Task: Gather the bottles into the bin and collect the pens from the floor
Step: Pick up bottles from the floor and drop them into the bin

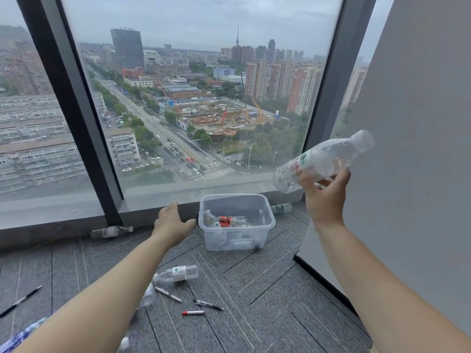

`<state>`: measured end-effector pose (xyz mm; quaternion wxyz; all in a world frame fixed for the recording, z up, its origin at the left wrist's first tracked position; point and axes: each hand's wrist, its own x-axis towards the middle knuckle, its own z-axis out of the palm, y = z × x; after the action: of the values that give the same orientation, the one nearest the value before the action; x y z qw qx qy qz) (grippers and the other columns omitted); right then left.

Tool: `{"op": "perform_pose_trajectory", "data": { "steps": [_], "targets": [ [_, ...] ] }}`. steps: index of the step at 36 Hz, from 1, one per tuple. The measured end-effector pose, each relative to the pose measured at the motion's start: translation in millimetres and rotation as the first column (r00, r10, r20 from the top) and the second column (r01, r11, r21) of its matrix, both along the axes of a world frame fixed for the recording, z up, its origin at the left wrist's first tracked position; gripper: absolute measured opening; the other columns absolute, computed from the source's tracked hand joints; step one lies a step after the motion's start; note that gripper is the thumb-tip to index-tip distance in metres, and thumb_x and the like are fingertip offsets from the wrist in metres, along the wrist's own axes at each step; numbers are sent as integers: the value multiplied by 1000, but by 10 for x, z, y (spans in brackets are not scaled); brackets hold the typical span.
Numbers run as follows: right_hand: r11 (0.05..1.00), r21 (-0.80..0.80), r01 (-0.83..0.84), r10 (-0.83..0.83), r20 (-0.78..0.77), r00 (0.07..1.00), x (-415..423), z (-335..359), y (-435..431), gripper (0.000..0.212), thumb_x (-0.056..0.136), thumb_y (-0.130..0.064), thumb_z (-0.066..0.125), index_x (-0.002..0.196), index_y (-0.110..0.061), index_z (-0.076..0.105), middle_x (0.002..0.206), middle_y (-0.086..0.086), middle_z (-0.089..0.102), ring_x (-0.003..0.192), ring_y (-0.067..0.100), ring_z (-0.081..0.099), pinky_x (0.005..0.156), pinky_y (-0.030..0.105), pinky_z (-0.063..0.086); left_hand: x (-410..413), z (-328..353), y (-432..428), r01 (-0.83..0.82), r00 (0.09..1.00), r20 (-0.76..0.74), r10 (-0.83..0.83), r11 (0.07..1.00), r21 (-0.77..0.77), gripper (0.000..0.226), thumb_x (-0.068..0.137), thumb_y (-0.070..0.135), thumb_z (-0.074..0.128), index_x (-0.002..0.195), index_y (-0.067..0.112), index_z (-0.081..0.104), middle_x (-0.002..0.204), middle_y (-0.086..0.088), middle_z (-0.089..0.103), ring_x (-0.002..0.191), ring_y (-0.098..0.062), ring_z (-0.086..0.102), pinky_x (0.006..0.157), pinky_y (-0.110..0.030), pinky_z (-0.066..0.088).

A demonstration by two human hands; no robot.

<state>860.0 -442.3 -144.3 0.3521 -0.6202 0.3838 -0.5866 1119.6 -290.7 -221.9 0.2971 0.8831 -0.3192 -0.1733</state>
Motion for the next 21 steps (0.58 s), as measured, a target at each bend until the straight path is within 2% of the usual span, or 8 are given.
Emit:
{"op": "perform_pose_trajectory", "data": {
  "steps": [3,6,8,11,13,14,17,21],
  "targets": [
    [1000,-7,10,-9,37,999,112,90,-84,90,72,-45,78,139,-14,27,130,8,47,111,23,58,94,44,52,36,-10,-8,-2,1000,-12,2,1000,-7,80,87,36,62,151,18,17,154,-15,21,138,-37,30,109,-46,32],
    [1000,-22,3,-2,55,999,225,135,-120,94,67,-54,73,137,-11,28,128,9,48,109,23,59,88,37,54,73,-23,-23,-1,1000,-17,1,1000,-14,79,87,37,62,150,17,19,154,-15,22,138,-36,30,109,-45,31],
    [999,-51,-8,11,59,998,327,136,-140,87,72,-46,76,136,-9,29,128,6,47,110,23,58,88,33,53,103,-29,-37,-7,1000,-20,6,1000,-17,78,87,36,62,150,17,20,153,-16,23,137,-37,31,110,-45,31],
    [999,-48,-19,21,36,999,615,208,-334,83,81,-27,76,141,-5,23,133,3,43,117,20,51,101,35,47,174,-6,-70,-17,999,-27,16,999,-28,78,87,36,63,150,17,20,153,-16,25,137,-36,31,110,-46,31],
    [995,64,-79,85,-93,992,890,283,-630,87,85,-28,71,147,-5,15,140,5,42,121,20,48,106,38,42,231,22,-88,-21,1000,-19,21,999,-39,78,87,37,63,150,16,21,153,-15,27,138,-36,30,110,-46,31],
    [975,191,-116,152,-190,970,1022,299,-771,85,88,-31,66,148,-4,12,143,10,41,121,22,48,107,41,41,252,34,-90,-23,1000,-13,23,999,-43,78,87,37,63,149,16,21,153,-15,27,138,-35,30,110,-46,31],
    [855,518,-16,270,-419,867,1263,155,-905,74,89,-27,58,145,1,19,149,18,32,129,33,42,108,44,38,311,53,-62,-21,1000,12,21,999,-39,78,87,39,62,149,16,21,154,-13,26,139,-34,30,111,-45,30],
    [818,574,42,341,-542,768,1238,-473,-500,79,88,-25,61,145,1,13,149,19,26,129,36,39,106,42,37,363,5,60,-19,1000,24,19,1000,-13,77,87,39,61,149,16,21,154,-13,25,139,-34,29,110,-45,31]
  ]
}}
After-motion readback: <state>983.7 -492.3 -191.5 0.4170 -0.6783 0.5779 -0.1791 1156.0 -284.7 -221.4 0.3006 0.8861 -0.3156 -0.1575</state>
